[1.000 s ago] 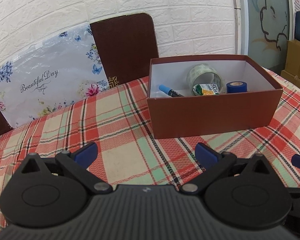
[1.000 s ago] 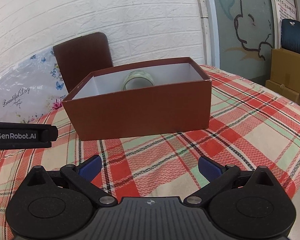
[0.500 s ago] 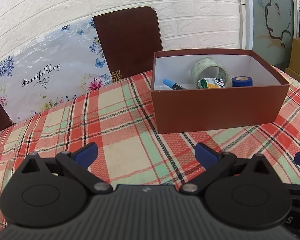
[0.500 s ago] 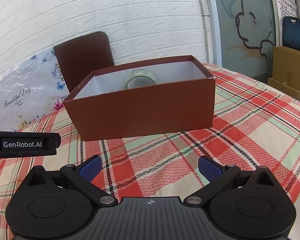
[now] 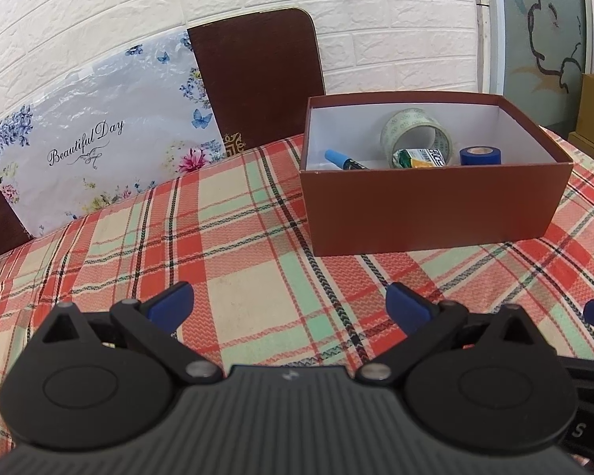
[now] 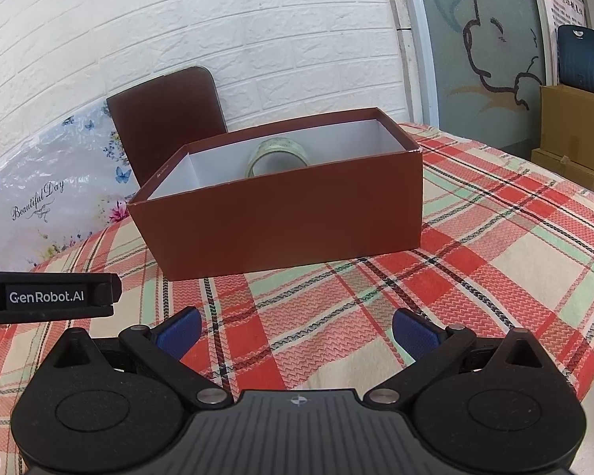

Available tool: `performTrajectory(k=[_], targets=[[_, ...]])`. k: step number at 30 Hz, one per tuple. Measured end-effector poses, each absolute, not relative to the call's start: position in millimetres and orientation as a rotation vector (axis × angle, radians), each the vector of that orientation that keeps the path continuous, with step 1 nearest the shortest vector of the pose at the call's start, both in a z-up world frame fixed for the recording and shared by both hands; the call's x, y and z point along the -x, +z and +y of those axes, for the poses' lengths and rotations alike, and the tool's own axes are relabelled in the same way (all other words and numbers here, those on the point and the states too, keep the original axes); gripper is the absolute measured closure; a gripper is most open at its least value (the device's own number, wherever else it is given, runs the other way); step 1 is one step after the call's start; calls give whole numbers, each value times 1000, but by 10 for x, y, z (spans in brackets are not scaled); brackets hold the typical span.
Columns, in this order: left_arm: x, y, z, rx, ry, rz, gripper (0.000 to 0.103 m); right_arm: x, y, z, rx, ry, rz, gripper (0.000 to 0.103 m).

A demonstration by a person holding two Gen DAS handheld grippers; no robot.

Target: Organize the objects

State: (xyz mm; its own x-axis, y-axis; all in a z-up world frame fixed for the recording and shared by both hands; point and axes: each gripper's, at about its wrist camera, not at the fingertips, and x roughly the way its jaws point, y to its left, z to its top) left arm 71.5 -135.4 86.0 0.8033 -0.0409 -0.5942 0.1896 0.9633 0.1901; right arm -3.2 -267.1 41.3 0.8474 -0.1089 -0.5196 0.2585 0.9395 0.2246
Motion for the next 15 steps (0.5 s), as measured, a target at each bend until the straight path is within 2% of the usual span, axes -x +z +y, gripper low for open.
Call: performTrajectory(k=[15], targets=[[-656, 860, -1375, -241, -148, 613, 0, 45, 399, -2709, -304, -193, 527, 1]])
